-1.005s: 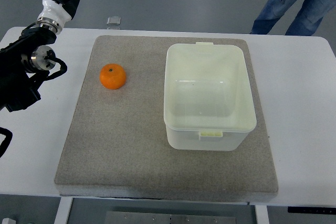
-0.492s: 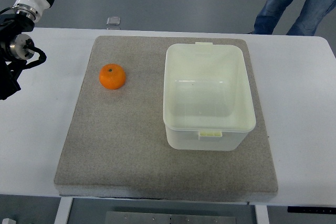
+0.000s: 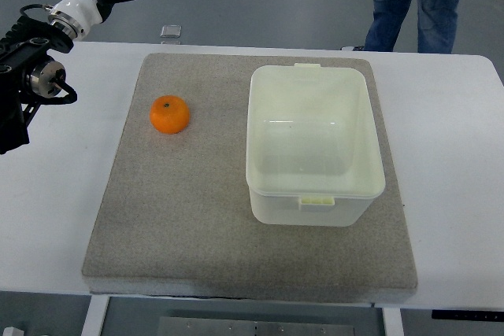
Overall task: Put orange in box with left hand
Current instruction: 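Swing the left hand out over the orange, fingers open, then lower the open left hand around the orange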
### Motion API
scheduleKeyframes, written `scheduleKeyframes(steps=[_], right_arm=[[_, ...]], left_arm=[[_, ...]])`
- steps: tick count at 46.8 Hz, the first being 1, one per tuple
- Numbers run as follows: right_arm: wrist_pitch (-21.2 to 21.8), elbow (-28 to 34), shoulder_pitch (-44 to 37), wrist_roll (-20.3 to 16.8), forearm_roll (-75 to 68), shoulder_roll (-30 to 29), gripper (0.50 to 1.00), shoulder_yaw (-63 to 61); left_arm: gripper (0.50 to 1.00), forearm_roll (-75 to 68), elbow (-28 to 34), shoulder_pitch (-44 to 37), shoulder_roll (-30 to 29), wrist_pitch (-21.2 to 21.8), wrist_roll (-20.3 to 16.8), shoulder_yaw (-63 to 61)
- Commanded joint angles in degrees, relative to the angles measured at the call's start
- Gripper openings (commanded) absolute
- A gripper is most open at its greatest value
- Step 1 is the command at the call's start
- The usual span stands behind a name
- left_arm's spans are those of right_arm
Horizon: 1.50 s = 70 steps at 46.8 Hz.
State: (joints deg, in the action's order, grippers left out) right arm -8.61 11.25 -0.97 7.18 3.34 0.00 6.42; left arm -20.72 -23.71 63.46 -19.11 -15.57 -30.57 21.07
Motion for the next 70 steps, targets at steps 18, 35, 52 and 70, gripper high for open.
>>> scheduleKeyframes(steps=[18,35,52,70], right_arm=[[0.0,0.0,0.0,-0.1,0.0,0.0,0.932,0.0],[0.0,0.0,0.0,0.0,0.0,0.0,0.932,0.0],[0.0,-0.1,0.0,-0.1,0.0,0.0,0.932,0.0],[0.0,0.0,0.0,-0.1,0.0,0.0,0.932,0.0]], left_arm=[[0.992,-20.0,-7.6,-0.7,-5.2,-0.5,-4.4,-1.5],[0.992,-41.6,-18.6,-0.4,-11.1,5.6,-4.4,-10.5],[0.992,-66.1,-30.3,0.5,-17.6,8.2,-4.4,-11.7],[0.992,-74.4,-27.6,4.8,-17.1,7.9,-4.4,-15.8]])
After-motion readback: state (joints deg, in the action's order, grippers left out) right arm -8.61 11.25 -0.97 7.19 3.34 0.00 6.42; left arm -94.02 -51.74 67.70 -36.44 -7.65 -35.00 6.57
